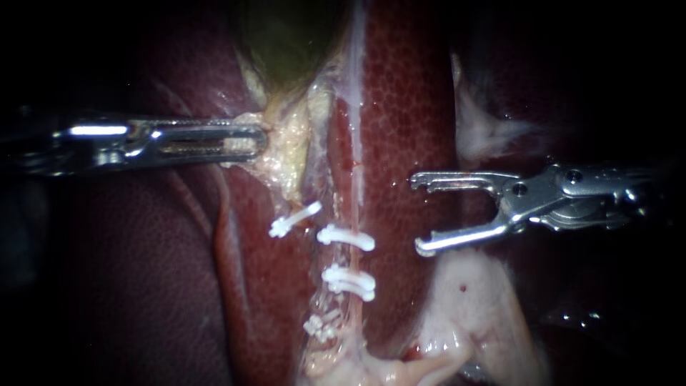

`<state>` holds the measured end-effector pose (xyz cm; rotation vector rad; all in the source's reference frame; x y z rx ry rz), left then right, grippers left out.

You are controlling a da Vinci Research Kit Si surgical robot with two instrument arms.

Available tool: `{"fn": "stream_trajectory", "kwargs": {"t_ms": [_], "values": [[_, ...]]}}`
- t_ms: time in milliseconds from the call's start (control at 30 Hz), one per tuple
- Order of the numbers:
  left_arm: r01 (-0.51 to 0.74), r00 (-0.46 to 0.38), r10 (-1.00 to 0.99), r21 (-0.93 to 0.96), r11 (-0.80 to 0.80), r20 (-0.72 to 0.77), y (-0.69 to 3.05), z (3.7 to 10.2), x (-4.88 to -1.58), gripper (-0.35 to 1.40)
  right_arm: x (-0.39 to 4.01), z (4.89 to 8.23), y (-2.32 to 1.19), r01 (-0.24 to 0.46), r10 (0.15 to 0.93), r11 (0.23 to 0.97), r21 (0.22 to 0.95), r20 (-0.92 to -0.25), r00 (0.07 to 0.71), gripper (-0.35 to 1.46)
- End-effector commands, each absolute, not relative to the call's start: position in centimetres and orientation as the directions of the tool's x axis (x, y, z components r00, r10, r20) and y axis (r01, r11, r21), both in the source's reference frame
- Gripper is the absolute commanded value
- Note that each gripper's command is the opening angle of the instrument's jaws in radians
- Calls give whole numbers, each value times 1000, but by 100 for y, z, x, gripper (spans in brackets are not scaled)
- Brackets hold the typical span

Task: Going back third clip right tube

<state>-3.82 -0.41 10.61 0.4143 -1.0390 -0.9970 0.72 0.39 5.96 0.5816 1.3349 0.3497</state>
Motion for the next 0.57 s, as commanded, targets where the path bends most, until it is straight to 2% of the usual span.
{"fn": "stream_trajectory", "kwargs": {"t_ms": [33,167,567], "values": [[484,145,-844,707,516,517,-42,1065,-386,-15,73,597,39,88,554,810,580,-805,213,60],[479,153,-843,707,520,516,-46,1070,-394,-15,73,597,40,87,554,810,581,-805,213,60],[478,151,-846,712,515,511,-44,1068,-393,-15,74,598,41,87,550,813,576,-808,212,60]]}}
